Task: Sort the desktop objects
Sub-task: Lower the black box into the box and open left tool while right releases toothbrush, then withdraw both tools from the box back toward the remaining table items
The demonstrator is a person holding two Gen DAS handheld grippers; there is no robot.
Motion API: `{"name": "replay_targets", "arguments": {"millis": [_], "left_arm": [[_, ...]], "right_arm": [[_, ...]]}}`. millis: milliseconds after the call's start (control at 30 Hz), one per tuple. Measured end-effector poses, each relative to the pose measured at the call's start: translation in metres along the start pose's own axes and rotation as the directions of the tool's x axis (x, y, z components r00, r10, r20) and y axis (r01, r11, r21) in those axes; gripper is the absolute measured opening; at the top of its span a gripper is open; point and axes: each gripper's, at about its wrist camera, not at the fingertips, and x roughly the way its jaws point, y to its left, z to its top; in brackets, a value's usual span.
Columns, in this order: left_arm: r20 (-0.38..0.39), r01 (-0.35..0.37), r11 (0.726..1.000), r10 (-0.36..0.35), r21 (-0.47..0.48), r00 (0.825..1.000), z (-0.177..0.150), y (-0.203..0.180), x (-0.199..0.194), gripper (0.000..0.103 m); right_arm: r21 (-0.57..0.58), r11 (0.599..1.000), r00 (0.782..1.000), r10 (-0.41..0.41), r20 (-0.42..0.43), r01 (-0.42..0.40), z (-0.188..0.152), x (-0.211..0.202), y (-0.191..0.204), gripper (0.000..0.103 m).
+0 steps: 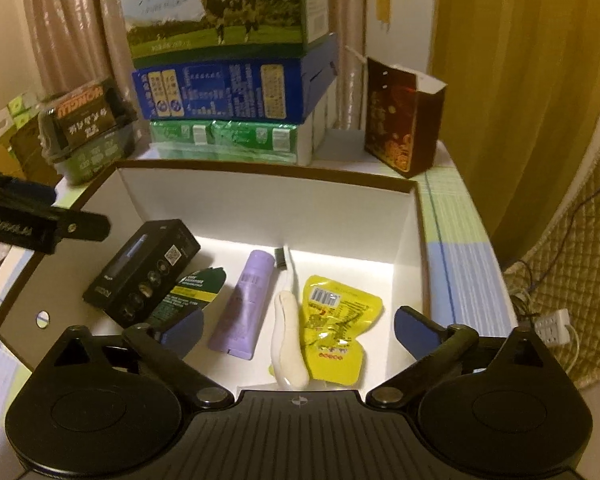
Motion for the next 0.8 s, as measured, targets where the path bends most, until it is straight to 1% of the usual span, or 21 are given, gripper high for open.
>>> {"name": "replay_targets", "arguments": {"millis": [67, 133, 200, 400, 467, 533, 633, 700, 800], "left_arm": [[0.024, -0.005, 1.000, 0.005, 0.013, 1.000, -0.004, -0.002, -0.009, 0.099], [0.073, -0.022, 1.000, 0.020, 0.019, 0.997, -0.010, -0.003, -0.021, 0.100], [0.122, -0.041, 0.999, 0.037, 0.031, 0.992, -0.017, -0.003, -0.032, 0.102], [0.211, -0.111, 0.990, 0.089, 0.093, 0.973, -0.037, -0.011, -0.063, 0.102], [0.230, -0.126, 0.986, 0.099, 0.107, 0.968, -0.043, -0.014, -0.072, 0.102], [0.242, -0.132, 0.986, 0.104, 0.100, 0.965, -0.049, -0.015, -0.082, 0.102], [0.248, -0.129, 0.989, 0.106, 0.078, 0.963, -0.057, -0.016, -0.097, 0.102], [0.243, -0.139, 0.988, 0.118, 0.073, 0.963, -0.063, -0.019, -0.107, 0.102], [0.250, -0.140, 0.988, 0.121, 0.059, 0.961, -0.072, -0.021, -0.125, 0.102]], "right_arm": [[0.022, 1.000, 1.000, 0.003, 0.015, -0.003, -0.003, -0.008, -0.001, 0.101], [0.047, 0.999, 1.000, 0.005, 0.029, -0.006, -0.009, -0.020, -0.001, 0.101], [0.054, 0.999, 1.000, 0.004, 0.031, -0.005, -0.011, -0.023, 0.000, 0.101], [0.082, 0.997, 0.999, -0.003, 0.048, -0.001, -0.026, -0.047, 0.005, 0.101], [0.074, 0.997, 0.998, -0.007, 0.060, 0.002, -0.029, -0.054, 0.008, 0.101], [0.072, 0.997, 0.997, -0.012, 0.074, 0.006, -0.033, -0.062, 0.011, 0.101], [0.077, 0.997, 0.996, 0.000, 0.084, -0.007, -0.040, -0.075, 0.016, 0.101], [0.076, 0.997, 0.996, 0.004, 0.087, -0.010, -0.042, -0.079, 0.017, 0.101], [0.065, 0.998, 0.996, 0.006, 0.094, -0.012, -0.051, -0.095, 0.026, 0.101]]}}
